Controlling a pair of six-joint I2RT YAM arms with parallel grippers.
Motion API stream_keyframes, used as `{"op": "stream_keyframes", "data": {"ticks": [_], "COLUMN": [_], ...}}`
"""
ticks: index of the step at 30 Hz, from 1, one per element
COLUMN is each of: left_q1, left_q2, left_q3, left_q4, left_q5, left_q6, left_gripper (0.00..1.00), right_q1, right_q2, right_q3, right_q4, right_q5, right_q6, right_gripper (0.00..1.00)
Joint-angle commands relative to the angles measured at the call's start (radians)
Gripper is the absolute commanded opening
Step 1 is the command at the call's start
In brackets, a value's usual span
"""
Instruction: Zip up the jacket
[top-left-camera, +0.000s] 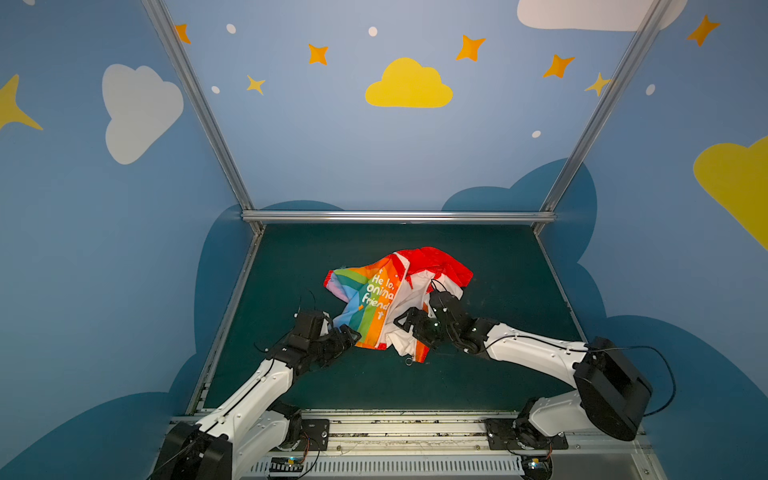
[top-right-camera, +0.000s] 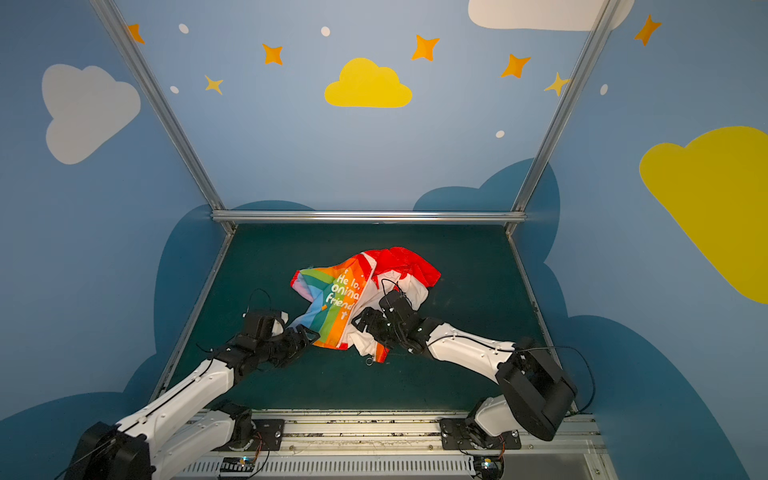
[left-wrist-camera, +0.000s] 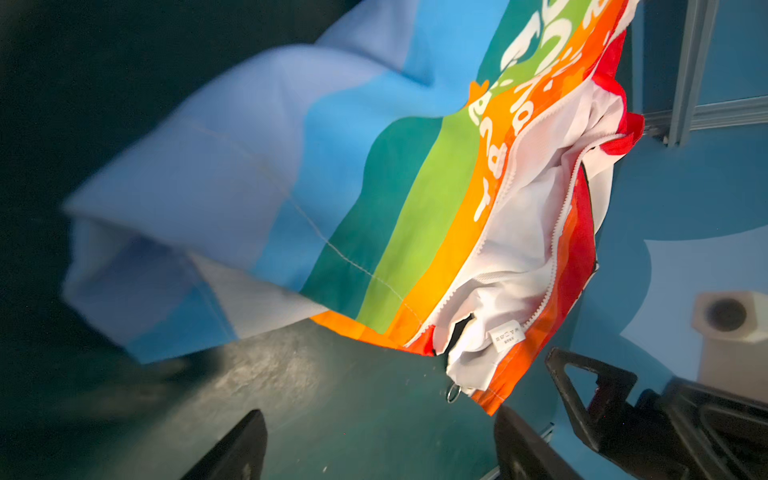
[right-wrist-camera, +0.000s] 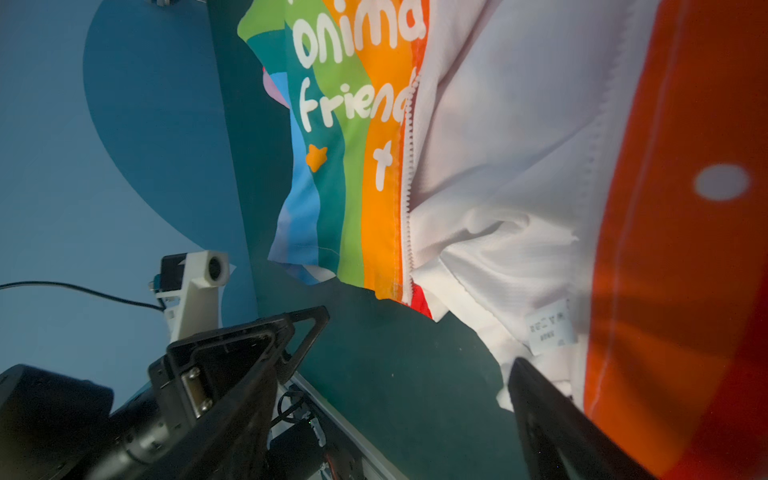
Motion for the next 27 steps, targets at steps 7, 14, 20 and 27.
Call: {"op": "stream_keyframes", "data": {"ticks": [7,14,20,27], "left_q1": [-0.026,-0.044,-0.044,-0.044], "left_q2": [0.206,0.286,0.341,0.390], "left_q3": [0.016,0.050,0.071,0.110], "left_q4": [0.265,0.288,0.339,0.374], "left_q5": [0.098,0.073,0.067,0.107], "left_q6": [-0.086,-0.057,-0.042,-0.055], "left_gripper": [0.57,0.46,0.40,0.16], "right_q1": [0.000,-0.007,-0.012,-0.011], "right_q2": [0.006,-0.019,0.019,0.062], "right_q3": [-0.010,-0.043,-0.041,-0.062], "right_q4": [0.012,0.026,0.082,0.214], "right_q5": [-0.037,-0.025,-0.067,-0.119], "right_q6": [-0.004,0.011,0.021,0.049], "right_gripper": [0.88,0.88,0.88,0.88]}}
